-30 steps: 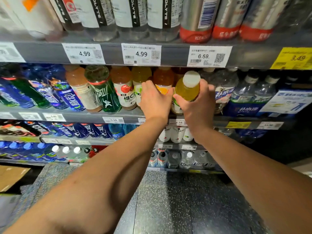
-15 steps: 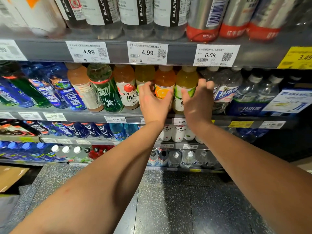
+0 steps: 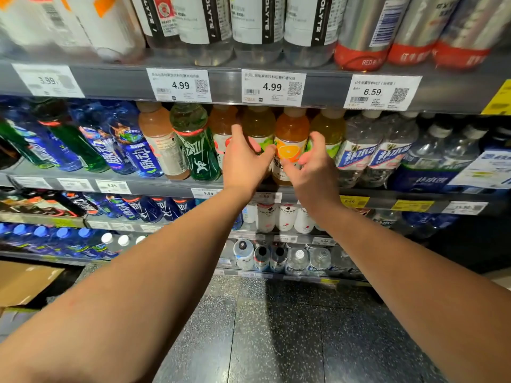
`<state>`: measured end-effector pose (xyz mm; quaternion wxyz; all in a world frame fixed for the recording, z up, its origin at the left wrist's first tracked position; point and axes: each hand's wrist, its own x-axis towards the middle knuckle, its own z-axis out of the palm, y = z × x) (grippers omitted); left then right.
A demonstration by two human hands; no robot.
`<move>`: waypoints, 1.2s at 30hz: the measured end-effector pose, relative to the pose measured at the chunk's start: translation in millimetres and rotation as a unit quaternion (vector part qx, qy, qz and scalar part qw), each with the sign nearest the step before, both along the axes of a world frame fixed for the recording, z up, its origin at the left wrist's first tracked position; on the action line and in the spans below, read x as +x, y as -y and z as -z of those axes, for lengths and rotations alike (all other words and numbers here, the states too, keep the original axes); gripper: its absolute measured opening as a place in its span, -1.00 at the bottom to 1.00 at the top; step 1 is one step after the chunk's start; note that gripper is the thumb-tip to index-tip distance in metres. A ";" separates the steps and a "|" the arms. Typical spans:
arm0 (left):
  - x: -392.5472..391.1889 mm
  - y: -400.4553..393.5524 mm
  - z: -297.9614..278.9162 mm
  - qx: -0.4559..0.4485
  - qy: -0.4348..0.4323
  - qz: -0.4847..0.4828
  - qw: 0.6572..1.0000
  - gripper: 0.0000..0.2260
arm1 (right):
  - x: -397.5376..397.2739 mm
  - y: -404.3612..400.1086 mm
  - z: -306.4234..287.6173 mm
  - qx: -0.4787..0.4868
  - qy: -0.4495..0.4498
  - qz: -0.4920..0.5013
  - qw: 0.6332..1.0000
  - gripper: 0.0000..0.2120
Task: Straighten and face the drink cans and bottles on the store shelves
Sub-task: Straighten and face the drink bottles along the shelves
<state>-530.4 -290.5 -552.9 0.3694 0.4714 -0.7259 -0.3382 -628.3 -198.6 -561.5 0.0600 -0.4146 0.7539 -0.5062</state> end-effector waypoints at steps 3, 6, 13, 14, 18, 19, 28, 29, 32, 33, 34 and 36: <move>0.6 4.6 0.8 0.026 0.010 0.007 1.000 -0.61 | -0.6 4.9 -1.7 -0.014 0.004 0.005 1.000 -0.64; 2.0 6.9 1.4 0.021 -0.011 -0.002 1.000 -0.62 | -4.2 13.6 -6.8 0.036 0.013 0.018 0.999 -0.69; 5.2 3.9 -0.5 -0.061 -0.002 -0.039 0.997 -0.54 | 2.4 11.3 -13.6 0.026 -0.078 0.099 0.992 -0.56; 6.0 1.7 0.6 -0.069 -0.008 -0.042 0.997 -0.51 | 5.8 8.3 -11.4 -0.001 -0.098 0.099 0.990 -0.54; 12.1 -3.1 5.5 -0.036 -0.058 -0.016 0.998 -0.43 | 13.0 2.9 -5.4 -0.026 -0.103 0.074 0.992 -0.40; 13.9 -4.0 5.9 -0.021 -0.068 -0.004 0.997 -0.41 | 13.6 2.5 -5.6 -0.028 -0.082 0.068 0.994 -0.36; 20.1 -0.1 8.4 -0.001 -0.028 0.030 0.999 -0.42 | 4.8 2.1 7.0 -0.002 -0.035 0.029 0.999 -0.25; 21.3 -0.9 8.2 -0.002 -0.033 0.023 0.999 -0.42 | 4.2 3.1 6.3 -0.002 -0.037 0.030 0.999 -0.27; 28.5 -9.0 11.8 0.009 -0.076 -0.015 0.997 -0.43 | 3.4 3.7 5.3 -0.013 -0.046 0.031 0.998 -0.32; 32.0 -11.2 12.7 0.018 -0.090 -0.026 0.995 -0.44 | 3.5 4.5 5.9 -0.015 -0.052 0.031 0.998 -0.35; 35.6 -12.9 13.7 0.024 -0.099 -0.034 0.994 -0.43 | 3.8 5.2 6.4 -0.014 -0.057 0.031 0.998 -0.38; 42.7 -15.5 13.6 0.044 -0.119 -0.048 0.991 -0.42 | 4.2 9.9 4.5 -0.001 -0.057 0.039 0.998 -0.45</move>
